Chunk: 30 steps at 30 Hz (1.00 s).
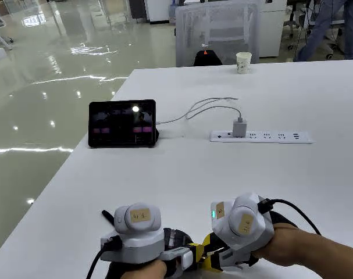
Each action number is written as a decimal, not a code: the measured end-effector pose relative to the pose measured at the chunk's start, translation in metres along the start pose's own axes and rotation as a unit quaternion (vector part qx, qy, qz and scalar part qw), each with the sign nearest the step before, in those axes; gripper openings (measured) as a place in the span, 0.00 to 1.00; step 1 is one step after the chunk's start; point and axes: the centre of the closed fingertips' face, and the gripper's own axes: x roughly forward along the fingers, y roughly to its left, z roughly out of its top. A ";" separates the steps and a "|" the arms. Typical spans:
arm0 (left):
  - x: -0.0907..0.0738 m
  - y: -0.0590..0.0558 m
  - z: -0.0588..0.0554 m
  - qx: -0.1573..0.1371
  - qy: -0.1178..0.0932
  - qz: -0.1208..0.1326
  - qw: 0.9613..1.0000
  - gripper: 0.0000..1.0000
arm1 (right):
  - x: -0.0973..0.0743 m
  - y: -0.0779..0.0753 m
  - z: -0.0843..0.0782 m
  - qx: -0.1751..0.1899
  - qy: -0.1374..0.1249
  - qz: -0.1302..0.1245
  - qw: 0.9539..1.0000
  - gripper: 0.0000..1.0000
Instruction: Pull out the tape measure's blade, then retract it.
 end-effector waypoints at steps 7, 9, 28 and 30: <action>0.000 0.000 0.000 -0.002 0.000 -0.003 1.000 0.63 | 0.001 0.000 0.001 -0.005 0.000 -0.003 1.000 0.11; 0.000 -0.001 0.000 -0.002 0.001 -0.002 1.000 0.63 | 0.001 0.000 0.001 -0.007 0.001 -0.003 1.000 0.12; 0.000 0.000 0.000 -0.011 -0.002 0.001 1.000 0.65 | 0.002 0.001 0.001 -0.019 0.008 -0.005 1.000 0.13; -0.001 0.000 0.000 -0.012 -0.001 0.000 1.000 0.65 | 0.002 0.002 0.001 -0.017 0.008 -0.003 1.000 0.14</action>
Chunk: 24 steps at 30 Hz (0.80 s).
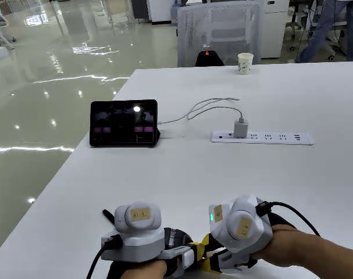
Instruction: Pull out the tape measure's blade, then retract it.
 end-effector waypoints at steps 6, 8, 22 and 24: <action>-0.003 0.000 0.002 0.001 -0.004 -0.001 1.000 0.64 | -0.003 0.000 0.001 0.000 0.000 -0.005 1.000 0.16; -0.005 0.001 0.003 0.004 -0.008 0.001 1.000 0.64 | -0.005 0.000 0.001 0.001 0.000 -0.009 1.000 0.17; -0.017 -0.010 0.002 0.041 -0.018 -0.014 0.999 0.69 | -0.035 0.005 -0.010 0.029 -0.001 -0.046 0.999 0.27; -0.020 -0.011 0.001 0.048 -0.018 -0.016 0.999 0.70 | -0.039 0.006 -0.011 0.036 -0.003 -0.052 0.998 0.29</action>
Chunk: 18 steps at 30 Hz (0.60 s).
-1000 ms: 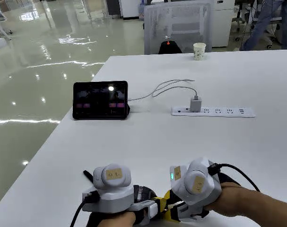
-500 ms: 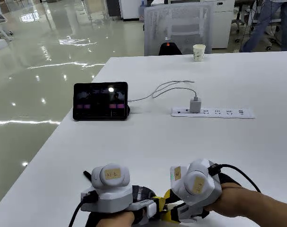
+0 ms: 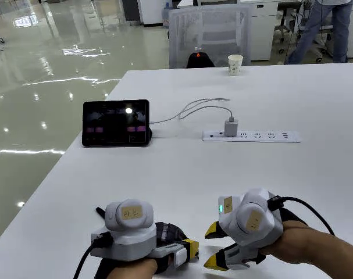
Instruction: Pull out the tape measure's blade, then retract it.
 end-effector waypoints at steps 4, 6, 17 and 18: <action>-0.004 -0.001 -0.002 0.015 0.000 -0.005 1.000 0.73 | -0.009 0.001 -0.004 0.015 -0.003 -0.013 1.000 0.33; -0.006 0.000 -0.003 0.020 0.001 -0.006 1.000 0.74 | -0.013 0.002 -0.006 0.026 -0.006 -0.019 0.999 0.35; -0.019 0.001 -0.009 0.053 0.003 -0.015 0.998 0.78 | -0.038 0.004 -0.012 0.067 -0.030 -0.058 0.996 0.47; -0.020 0.000 -0.010 0.057 0.001 -0.018 0.998 0.79 | -0.042 0.004 -0.013 0.072 -0.033 -0.064 0.995 0.48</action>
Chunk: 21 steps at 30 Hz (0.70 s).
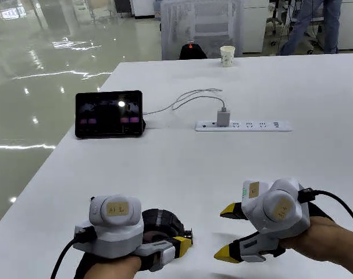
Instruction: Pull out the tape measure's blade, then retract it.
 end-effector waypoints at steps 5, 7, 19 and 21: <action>-0.004 -0.005 -0.003 0.011 -0.003 -0.009 1.000 0.80 | -0.017 -0.001 -0.004 0.027 -0.015 -0.022 0.999 0.53; -0.006 -0.007 -0.005 0.019 -0.002 -0.013 1.000 0.80 | -0.023 -0.001 -0.007 0.034 -0.020 -0.031 0.999 0.54; -0.015 -0.013 -0.012 0.055 -0.002 -0.036 0.998 0.82 | -0.052 0.010 -0.023 0.083 -0.048 -0.068 0.993 0.68; -0.018 -0.013 -0.012 0.058 -0.008 -0.040 0.998 0.83 | -0.057 0.009 -0.026 0.092 -0.053 -0.079 0.991 0.70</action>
